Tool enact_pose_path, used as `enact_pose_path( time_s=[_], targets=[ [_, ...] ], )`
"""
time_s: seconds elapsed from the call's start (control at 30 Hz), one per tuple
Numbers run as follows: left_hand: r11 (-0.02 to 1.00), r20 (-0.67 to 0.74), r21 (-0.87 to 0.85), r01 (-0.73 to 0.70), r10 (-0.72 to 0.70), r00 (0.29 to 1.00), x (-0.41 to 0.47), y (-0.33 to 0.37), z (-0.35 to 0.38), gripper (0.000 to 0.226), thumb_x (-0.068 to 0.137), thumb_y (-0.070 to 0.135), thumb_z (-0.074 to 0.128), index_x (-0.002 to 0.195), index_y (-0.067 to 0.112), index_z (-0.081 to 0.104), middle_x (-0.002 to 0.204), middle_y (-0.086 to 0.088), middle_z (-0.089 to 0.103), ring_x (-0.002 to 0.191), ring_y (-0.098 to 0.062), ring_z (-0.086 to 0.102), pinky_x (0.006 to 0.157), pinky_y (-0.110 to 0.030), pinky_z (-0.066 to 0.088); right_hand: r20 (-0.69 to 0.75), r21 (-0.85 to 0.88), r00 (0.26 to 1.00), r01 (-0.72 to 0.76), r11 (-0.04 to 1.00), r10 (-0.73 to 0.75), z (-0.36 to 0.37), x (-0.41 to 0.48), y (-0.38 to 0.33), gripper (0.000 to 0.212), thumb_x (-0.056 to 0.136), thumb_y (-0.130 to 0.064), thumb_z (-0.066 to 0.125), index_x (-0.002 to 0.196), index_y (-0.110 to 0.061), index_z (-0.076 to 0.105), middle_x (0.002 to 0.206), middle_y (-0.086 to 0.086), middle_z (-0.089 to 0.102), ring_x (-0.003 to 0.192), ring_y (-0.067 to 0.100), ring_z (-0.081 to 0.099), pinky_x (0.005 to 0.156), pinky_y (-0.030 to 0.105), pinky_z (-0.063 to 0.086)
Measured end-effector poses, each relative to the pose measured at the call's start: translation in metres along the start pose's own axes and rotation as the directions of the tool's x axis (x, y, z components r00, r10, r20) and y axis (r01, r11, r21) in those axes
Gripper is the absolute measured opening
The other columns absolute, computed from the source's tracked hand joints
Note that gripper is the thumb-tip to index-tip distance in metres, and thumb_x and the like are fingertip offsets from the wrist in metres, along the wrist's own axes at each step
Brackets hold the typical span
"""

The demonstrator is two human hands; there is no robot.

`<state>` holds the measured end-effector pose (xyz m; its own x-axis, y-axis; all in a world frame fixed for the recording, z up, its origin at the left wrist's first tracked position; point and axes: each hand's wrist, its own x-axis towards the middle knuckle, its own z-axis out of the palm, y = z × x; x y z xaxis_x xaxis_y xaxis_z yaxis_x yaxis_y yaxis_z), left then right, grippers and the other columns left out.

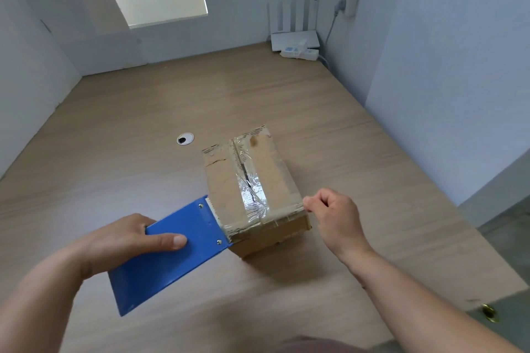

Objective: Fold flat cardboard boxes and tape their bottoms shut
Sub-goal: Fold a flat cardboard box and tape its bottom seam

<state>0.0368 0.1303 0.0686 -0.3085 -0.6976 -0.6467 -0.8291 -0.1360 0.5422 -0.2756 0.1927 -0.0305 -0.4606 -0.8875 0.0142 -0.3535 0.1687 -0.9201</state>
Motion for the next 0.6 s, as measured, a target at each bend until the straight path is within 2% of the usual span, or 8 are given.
enact_pose_path(
  time_s=[0.1, 0.17, 0.27, 0.37, 0.47, 0.6],
  targets=[
    [1.0, 0.008, 0.015, 0.008, -0.008, 1.0, 0.002, 0.004, 0.003, 0.095, 0.024, 0.087, 0.068, 0.083, 0.012, 0.072, 0.078, -0.004, 0.074, 0.072, -0.023, 0.072, 0.066, -0.028, 0.046, -0.028, -0.013, 1.0, -0.015, 1.0, 0.015, 0.0, -0.005, 0.002, 0.034, 0.085, -0.017, 0.064, 0.058, -0.004, 0.049, 0.049, -0.003, 0.049, 0.053, 0.013, 0.043, 0.058, 0.031, 0.041],
    [1.0, 0.011, 0.027, 0.012, -0.012, 1.0, 0.005, 0.005, 0.005, 0.093, 0.026, 0.087, 0.068, 0.081, 0.012, 0.071, 0.078, -0.004, 0.074, 0.071, -0.022, 0.071, 0.066, -0.029, 0.046, -0.053, -0.03, 0.999, -0.013, 0.999, 0.012, -0.001, -0.006, 0.004, 0.035, 0.086, -0.017, 0.063, 0.057, -0.005, 0.048, 0.046, -0.007, 0.046, 0.05, 0.008, 0.04, 0.052, 0.025, 0.036],
    [0.999, 0.026, 0.029, 0.037, -0.037, 0.999, 0.004, -0.001, -0.004, 0.091, 0.027, 0.087, 0.07, 0.081, 0.015, 0.074, 0.081, -0.005, 0.075, 0.074, -0.024, 0.072, 0.077, -0.039, 0.051, -0.076, -0.062, 0.997, 0.016, 0.998, -0.021, -0.002, -0.007, 0.003, 0.036, 0.087, -0.017, 0.062, 0.055, -0.01, 0.046, 0.045, -0.008, 0.041, 0.048, 0.006, 0.038, 0.049, 0.021, 0.032],
    [0.994, -0.013, 0.043, 0.099, -0.098, 0.995, 0.001, -0.011, -0.02, 0.096, 0.024, 0.088, 0.07, 0.083, 0.013, 0.075, 0.081, -0.007, 0.075, 0.074, -0.026, 0.072, 0.087, -0.046, 0.051, -0.077, -0.095, 0.997, 0.006, 0.995, -0.013, -0.001, -0.007, 0.001, 0.039, 0.088, -0.018, 0.061, 0.054, -0.015, 0.043, 0.049, -0.005, 0.042, 0.052, 0.011, 0.039, 0.053, 0.03, 0.034],
    [0.988, -0.05, 0.085, 0.126, -0.122, 0.991, 0.007, -0.012, -0.023, 0.1, 0.022, 0.089, 0.068, 0.084, 0.011, 0.074, 0.076, -0.005, 0.074, 0.069, -0.023, 0.072, 0.079, -0.04, 0.053, -0.048, -0.116, 0.999, -0.029, 0.993, 0.023, 0.0, -0.006, 0.0, 0.035, 0.089, -0.018, 0.06, 0.057, -0.009, 0.048, 0.057, 0.006, 0.054, 0.059, 0.021, 0.048, 0.057, 0.034, 0.038],
    [0.985, -0.048, 0.095, 0.146, -0.142, 0.989, 0.018, -0.009, -0.016, 0.093, 0.026, 0.086, 0.066, 0.082, 0.012, 0.073, 0.074, -0.003, 0.074, 0.067, -0.02, 0.072, 0.066, -0.029, 0.049, -0.051, -0.125, 0.996, -0.075, 0.989, 0.069, 0.0, 0.0, 0.005, 0.029, 0.087, -0.017, 0.06, 0.066, 0.002, 0.056, 0.053, 0.0, 0.047, 0.056, 0.018, 0.042, 0.054, 0.032, 0.032]
  ],
)
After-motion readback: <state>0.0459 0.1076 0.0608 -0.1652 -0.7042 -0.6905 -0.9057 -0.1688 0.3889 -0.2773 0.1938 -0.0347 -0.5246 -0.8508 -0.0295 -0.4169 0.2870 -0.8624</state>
